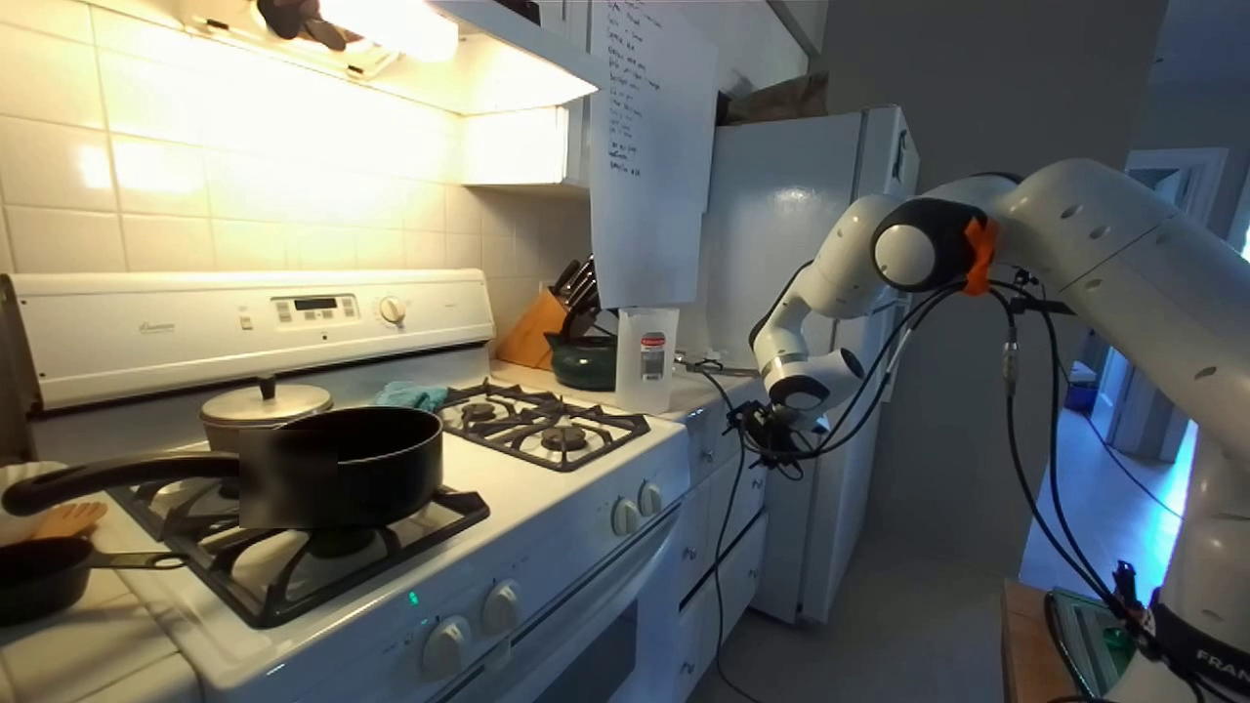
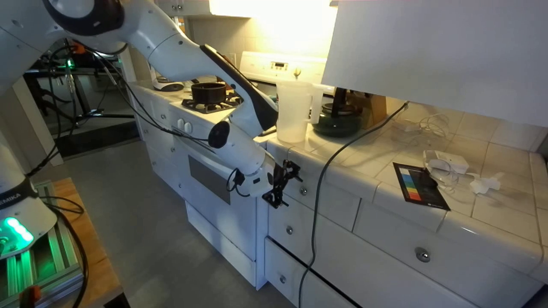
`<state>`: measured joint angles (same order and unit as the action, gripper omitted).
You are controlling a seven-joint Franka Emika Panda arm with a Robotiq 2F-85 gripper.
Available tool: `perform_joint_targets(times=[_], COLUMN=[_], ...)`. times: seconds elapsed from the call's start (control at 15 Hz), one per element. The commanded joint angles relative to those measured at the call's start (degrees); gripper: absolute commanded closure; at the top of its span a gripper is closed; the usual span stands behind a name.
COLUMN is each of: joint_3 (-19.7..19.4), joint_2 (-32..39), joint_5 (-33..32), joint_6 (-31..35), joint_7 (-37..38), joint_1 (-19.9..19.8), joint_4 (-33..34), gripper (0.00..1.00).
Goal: Open the topmost drawer on the right then remove one clear bottle and place it on the counter.
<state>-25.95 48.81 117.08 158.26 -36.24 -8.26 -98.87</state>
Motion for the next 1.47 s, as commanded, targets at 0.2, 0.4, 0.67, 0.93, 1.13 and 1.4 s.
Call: perform_joint_targets(times=[0.2, 0.4, 0.67, 0.93, 1.13, 1.4], joint_3=[0.24, 0.26, -0.63, -0.28, -1.15, -2.59], joint_2=[3.50, 4.41, 4.69, 6.12, 7.05, 6.45], joint_5=[0.46, 0.46, 3.26, 3.92, 12.72, 26.09], joint_6=[1.62, 1.83, 1.63, 1.04, 1.32, -2.14], joint_7=[0.70, 0.90, -2.77, -5.90, -13.78, -22.11], joint_1=[0.28, 0.27, 0.68, 0.94, 2.16, 3.31], joint_4=[2.64, 3.32, 4.00, 4.95, 5.62, 1.30], gripper=[0.00, 0.00, 0.00, 0.00, 0.00, 0.00])
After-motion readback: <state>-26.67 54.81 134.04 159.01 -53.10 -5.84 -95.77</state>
